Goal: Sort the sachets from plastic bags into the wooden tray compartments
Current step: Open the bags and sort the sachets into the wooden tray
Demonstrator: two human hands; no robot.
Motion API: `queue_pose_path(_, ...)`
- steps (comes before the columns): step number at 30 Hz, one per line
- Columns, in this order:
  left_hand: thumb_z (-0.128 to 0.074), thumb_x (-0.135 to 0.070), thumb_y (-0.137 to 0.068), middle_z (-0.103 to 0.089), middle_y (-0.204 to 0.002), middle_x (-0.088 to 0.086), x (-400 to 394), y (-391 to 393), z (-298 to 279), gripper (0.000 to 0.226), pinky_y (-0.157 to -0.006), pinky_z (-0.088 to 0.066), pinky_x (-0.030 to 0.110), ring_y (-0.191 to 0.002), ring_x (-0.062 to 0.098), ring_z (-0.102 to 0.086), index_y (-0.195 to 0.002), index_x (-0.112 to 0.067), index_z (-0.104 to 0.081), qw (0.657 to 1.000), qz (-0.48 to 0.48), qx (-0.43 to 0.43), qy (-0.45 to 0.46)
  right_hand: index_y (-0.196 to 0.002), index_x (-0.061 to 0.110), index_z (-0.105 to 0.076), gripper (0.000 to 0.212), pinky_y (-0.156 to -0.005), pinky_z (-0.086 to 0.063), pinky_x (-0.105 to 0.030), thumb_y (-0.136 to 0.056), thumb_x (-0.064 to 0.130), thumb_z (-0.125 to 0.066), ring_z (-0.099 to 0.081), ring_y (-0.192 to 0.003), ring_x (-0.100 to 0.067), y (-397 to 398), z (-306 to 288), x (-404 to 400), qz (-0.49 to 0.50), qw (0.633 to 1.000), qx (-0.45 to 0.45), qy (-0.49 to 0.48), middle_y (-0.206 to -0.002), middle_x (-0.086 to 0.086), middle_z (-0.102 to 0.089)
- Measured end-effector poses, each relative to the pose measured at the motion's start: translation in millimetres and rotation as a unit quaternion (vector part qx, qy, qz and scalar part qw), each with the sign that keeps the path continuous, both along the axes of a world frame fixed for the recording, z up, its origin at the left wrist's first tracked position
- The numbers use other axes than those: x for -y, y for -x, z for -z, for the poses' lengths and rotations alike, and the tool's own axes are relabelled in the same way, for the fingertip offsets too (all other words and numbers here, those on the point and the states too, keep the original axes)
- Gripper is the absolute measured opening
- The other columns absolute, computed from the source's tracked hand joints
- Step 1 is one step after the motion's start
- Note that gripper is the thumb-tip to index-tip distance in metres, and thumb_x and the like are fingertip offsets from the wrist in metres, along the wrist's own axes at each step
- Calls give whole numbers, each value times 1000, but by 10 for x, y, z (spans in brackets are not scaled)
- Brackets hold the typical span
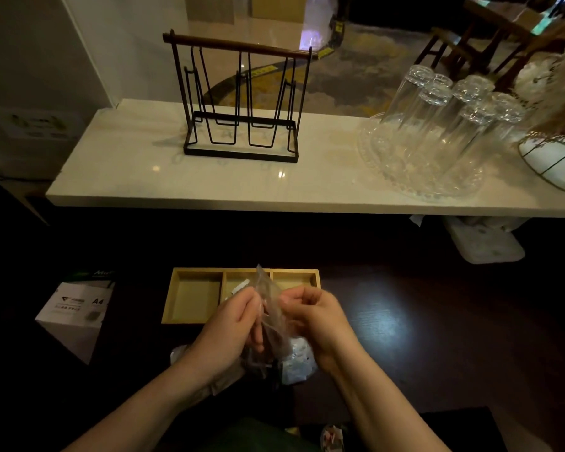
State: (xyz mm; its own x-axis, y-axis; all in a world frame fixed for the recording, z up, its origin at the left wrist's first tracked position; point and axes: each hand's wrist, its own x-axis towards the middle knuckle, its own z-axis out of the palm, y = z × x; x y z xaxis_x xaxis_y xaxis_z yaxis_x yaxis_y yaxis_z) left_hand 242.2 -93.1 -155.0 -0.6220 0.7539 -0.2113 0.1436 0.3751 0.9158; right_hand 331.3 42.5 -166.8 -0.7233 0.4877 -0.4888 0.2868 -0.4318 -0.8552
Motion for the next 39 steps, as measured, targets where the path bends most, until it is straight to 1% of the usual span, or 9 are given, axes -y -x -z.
queue_pose_path(8,-38,-22,-98,-39,-63,0,78,210,-214,31,-54,-26,29,-56,14,-37,-66,-20,-36,975,58,-200,81,-81,21,-64,7,-68,-50,-28,-84,16,-67,-58,-72,-6,-2,-252,-356,-39,817,60,-572,-79,6,-61)
queue_pose_path(11,-38,-21,-98,-40,-63,0,-11,223,-235,30,-55,-27,29,-57,13,-40,-70,-10,-43,977,28,-198,70,-103,24,-62,22,-73,-51,-24,-82,25,-69,-59,-82,-6,75,-505,-200,-145,823,-79,-544,-90,6,-61)
queue_pose_path(15,-43,-18,-95,-50,-65,2,-64,280,-302,26,-58,-34,28,-62,9,-49,-73,-7,-52,986,-5,-167,18,-124,29,-46,50,-79,-53,-35,-80,34,-67,-61,-97,-12,242,-466,63,-283,757,-49,-587,-110,5,-62)
queue_pose_path(18,-48,-33,-88,-54,-68,7,-32,326,-349,30,-63,-39,26,-67,9,-53,-70,-10,-55,993,-14,-114,-41,-109,22,-57,24,-70,-52,-39,-88,32,-61,-64,-88,-16,373,-495,55,-212,768,-61,-601,-94,2,-69)
queue_pose_path(23,-46,-40,-92,-60,-100,7,69,517,95,22,-86,-47,48,-103,30,-58,-97,-20,-55,964,-252,53,-62,-86,21,-63,7,-67,-45,-12,-84,18,-69,-59,-73,1,557,-745,-25,-159,825,-122,-529,-77,14,-62)
queue_pose_path(26,-31,-59,-92,-65,-114,8,82,393,305,49,-88,-50,55,-109,33,-61,-116,-25,-56,908,-204,364,-51,-83,21,-62,6,-66,-54,-31,-84,19,-68,-64,-71,-12,620,-907,-82,-125,863,-151,-465,-74,3,-66)
queue_pose_path(29,-27,-65,-86,-71,-110,10,70,323,276,65,-72,-57,46,-96,30,-68,-118,-20,-61,865,-146,464,-123,-87,15,-64,3,-73,-57,-44,-87,18,-65,-66,-79,-24,648,-970,-162,-97,899,-153,-400,-83,-9,-68)
queue_pose_path(34,-39,-54,-89,-64,-68,14,83,503,125,51,-34,-37,23,-43,14,-55,-90,-9,-62,951,-264,149,-58,-86,19,-62,3,-74,-59,-34,-87,22,-63,-66,-82,-16,602,-805,-521,-116,900,-63,-416,-87,-4,-68)
queue_pose_path(39,-46,-30,-96,-57,-52,-1,211,718,-29,41,-39,-37,14,-44,12,-56,-57,-19,-54,946,-247,-210,-19,-93,20,-68,9,-71,-57,-29,-85,21,-67,-66,-76,-15,490,-524,-799,-136,895,-17,-425,-80,-2,-66)
